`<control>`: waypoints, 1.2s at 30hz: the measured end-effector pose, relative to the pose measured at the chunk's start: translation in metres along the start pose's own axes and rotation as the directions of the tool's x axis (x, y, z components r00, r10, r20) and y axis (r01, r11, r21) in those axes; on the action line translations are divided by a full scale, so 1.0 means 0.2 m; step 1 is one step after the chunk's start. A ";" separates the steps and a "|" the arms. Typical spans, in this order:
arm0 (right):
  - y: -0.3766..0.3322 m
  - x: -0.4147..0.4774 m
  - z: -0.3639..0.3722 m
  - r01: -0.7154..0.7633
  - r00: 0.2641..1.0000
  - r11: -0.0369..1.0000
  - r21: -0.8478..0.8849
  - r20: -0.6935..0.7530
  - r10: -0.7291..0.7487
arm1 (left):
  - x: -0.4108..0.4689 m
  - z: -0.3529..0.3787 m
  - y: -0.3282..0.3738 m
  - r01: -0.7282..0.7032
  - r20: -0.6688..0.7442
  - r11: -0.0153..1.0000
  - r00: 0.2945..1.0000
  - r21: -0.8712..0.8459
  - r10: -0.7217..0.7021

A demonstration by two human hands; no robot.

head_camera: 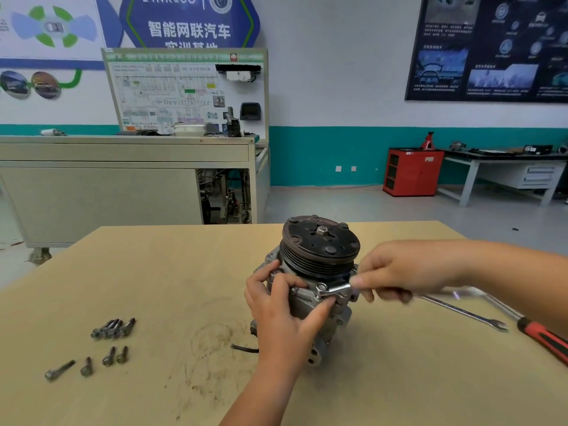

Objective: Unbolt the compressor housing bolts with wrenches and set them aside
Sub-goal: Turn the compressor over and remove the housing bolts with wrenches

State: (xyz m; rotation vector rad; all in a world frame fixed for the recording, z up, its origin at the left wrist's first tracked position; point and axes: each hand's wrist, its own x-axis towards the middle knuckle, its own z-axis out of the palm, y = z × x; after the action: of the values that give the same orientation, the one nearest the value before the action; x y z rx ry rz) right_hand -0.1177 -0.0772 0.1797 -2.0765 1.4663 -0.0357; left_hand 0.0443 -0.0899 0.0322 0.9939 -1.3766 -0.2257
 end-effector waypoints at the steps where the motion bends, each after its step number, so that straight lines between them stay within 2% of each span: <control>1: 0.01 0.02 -0.02 0.033 0.995 0.991 -0.132 -0.088 -0.045 | 0.00 0.00 0.00 0.002 0.002 1.000 1.000 -0.005 -0.002; 3: 0.03 0.03 -0.05 0.075 0.982 0.974 -0.214 -0.153 -0.109 | -0.01 0.00 0.00 0.011 0.007 1.000 1.000 -0.015 -0.011; 4: 0.05 0.03 -0.05 0.089 0.986 0.981 -0.170 -0.123 -0.111 | -0.01 0.00 0.00 0.015 0.013 1.000 1.000 -0.017 -0.015; 7: 0.11 -0.02 -0.04 0.041 0.989 0.978 0.206 0.132 -0.069 | -0.01 0.00 0.00 0.017 0.020 1.000 1.000 -0.015 -0.016; 8: 0.11 -0.04 -0.02 0.008 0.975 0.947 0.320 0.208 -0.079 | -0.01 0.00 0.00 0.013 0.020 1.000 1.000 -0.015 -0.012; 10: 0.10 -0.06 0.04 -0.040 0.957 0.871 0.489 0.271 -0.108 | -0.01 0.00 0.00 0.011 0.016 1.000 1.000 -0.014 -0.011; 16: 0.01 -0.03 0.17 -0.045 0.986 0.690 0.723 0.144 -0.086 | 0.00 0.00 0.01 0.008 0.000 1.000 1.000 -0.009 -0.008; 21: -0.03 -0.03 0.19 -0.070 0.985 0.735 0.674 0.161 -0.054 | 0.00 0.00 0.02 0.037 0.001 0.999 0.999 -0.024 -0.037; 23: -0.03 -0.03 0.16 -0.082 0.981 0.805 0.587 0.190 -0.038 | -0.01 0.00 0.02 0.032 -0.004 0.999 0.999 -0.025 -0.032; 25: -0.03 -0.04 0.09 -0.058 0.984 0.927 0.370 0.178 -0.010 | -0.01 0.00 0.02 0.032 -0.003 0.999 0.999 -0.030 -0.032; 26: -0.02 -0.03 0.05 -0.029 0.993 0.979 0.201 0.118 0.005 | -0.01 0.00 0.02 0.038 0.001 0.999 0.999 -0.035 -0.038; 28: 0.01 0.01 -0.01 0.033 0.995 0.986 -0.163 -0.090 -0.048 | -0.01 0.00 0.03 0.055 0.011 0.997 0.998 -0.050 -0.055; 29: 0.04 0.03 -0.01 0.070 0.977 0.959 -0.274 -0.176 -0.121 | -0.02 0.00 0.03 0.064 0.015 0.996 0.998 -0.054 -0.063; 30: 0.06 0.05 -0.02 0.109 0.962 0.947 -0.301 -0.209 -0.177 | -0.02 0.00 0.03 0.072 0.018 0.996 0.997 -0.054 -0.071; 32: 0.12 0.05 -0.03 0.180 0.964 0.963 -0.201 -0.157 -0.213 | -0.03 0.00 0.04 0.080 0.030 0.996 0.996 -0.045 -0.079; 36: 0.34 -0.03 -0.07 0.094 0.995 0.990 0.106 0.010 -0.095 | -0.04 -0.02 0.06 0.081 0.057 0.996 0.995 -0.047 -0.078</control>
State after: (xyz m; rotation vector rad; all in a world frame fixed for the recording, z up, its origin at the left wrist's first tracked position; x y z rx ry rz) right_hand -0.1830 -0.0934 0.1617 -2.0548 1.3273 -0.1312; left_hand 0.0410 -0.0765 0.0347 1.0088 -1.3765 -0.3476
